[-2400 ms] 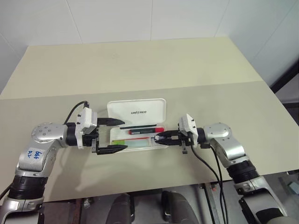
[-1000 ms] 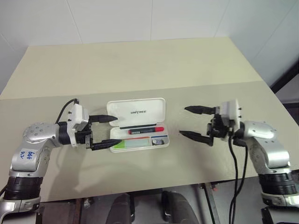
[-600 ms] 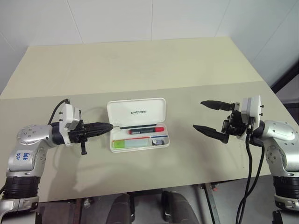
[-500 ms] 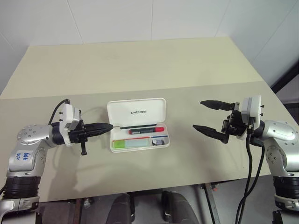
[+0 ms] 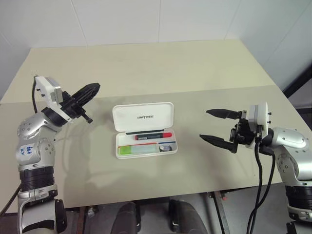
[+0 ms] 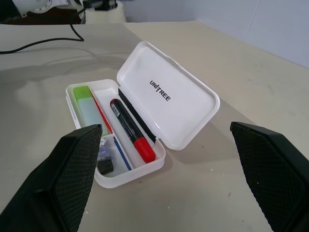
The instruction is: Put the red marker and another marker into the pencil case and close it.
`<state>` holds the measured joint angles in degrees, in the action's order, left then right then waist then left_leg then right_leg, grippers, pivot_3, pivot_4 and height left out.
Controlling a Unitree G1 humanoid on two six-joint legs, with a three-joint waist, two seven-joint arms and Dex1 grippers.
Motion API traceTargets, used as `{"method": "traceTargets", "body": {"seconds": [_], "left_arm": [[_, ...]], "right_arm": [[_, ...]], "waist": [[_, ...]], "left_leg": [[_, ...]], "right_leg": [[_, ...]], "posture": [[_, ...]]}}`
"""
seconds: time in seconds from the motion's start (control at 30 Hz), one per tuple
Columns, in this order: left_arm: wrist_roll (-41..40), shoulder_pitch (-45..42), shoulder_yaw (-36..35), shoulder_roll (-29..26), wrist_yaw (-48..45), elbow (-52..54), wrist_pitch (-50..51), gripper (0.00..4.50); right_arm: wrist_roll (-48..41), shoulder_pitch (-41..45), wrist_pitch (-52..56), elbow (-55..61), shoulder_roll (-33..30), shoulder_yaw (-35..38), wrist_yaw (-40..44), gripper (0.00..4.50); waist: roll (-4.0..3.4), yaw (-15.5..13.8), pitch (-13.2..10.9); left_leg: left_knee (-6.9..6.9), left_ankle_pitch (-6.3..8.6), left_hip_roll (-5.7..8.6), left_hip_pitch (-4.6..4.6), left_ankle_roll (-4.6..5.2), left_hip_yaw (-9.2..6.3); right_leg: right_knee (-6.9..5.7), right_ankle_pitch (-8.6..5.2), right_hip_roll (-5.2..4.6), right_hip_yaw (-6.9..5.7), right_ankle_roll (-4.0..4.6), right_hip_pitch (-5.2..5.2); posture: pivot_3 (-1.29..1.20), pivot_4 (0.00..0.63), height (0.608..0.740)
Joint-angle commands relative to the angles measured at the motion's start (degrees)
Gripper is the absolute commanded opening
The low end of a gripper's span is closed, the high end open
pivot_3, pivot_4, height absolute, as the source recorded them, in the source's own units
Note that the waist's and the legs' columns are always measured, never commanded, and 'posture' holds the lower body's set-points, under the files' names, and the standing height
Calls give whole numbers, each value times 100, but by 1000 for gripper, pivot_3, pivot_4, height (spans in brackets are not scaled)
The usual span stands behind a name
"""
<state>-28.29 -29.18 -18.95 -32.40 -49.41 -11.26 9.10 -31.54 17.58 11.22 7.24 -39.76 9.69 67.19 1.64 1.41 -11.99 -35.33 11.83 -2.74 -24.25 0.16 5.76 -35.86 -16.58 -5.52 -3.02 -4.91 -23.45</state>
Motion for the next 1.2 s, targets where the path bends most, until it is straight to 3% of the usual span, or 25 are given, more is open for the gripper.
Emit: {"method": "traceTargets", "body": {"seconds": [0.03, 0.17, 0.47, 0.73, 0.9, 1.2], "left_arm": [[463, -147, 386, -117, 104, -246, -36, 11], [886, -209, 915, -165, 85, -544, 191, 11], [733, -479, 1036, -120, -594, -735, -23, 11], [449, -184, 1110, -461, -1843, -332, -56, 11], [688, 36, 1620, -724, -2566, 41, -187, 11], [784, 174, 2312, -877, -2664, 677, 688, 11]], "right_arm": [[-69, -30, -99, 334, -26, 141, -113, 4500], [-88, -116, -84, 496, -15, 171, -252, 4500], [-121, -283, -72, 710, -19, 194, -461, 4500], [-151, -435, -72, 849, 32, 184, -588, 4500], [-152, -447, -82, 848, 52, 157, -643, 4500], [-137, -541, -88, 960, 79, 157, -791, 4500]], "waist": [[0, -3, 0], [0, -6, 0], [4, -80, 2], [4, -137, 2], [3, -134, 2], [3, -126, 2]], "left_leg": [[0, 0, 0, 0, -1, 0], [-1, 1, 1, 1, -3, -1], [2, 2, 0, -1, -2, -2], [3, 4, -2, -1, -1, -2], [3, 6, -5, -2, -1, -2], [3, 5, -6, -3, 0, -4]], "right_leg": [[-1, 0, 0, -1, 0, 0], [-1, 0, -1, 0, 0, 0], [7, 0, -11, 0, 1, 0], [11, -1, -16, 0, 4, 0], [12, -3, -19, 0, 6, 0], [14, -4, -20, 2, 8, 0]], "posture": [[0, 150, 740], [0, 150, 740], [0, 150, 740], [0, 150, 740], [0, 150, 740], [0, 150, 740]]}}
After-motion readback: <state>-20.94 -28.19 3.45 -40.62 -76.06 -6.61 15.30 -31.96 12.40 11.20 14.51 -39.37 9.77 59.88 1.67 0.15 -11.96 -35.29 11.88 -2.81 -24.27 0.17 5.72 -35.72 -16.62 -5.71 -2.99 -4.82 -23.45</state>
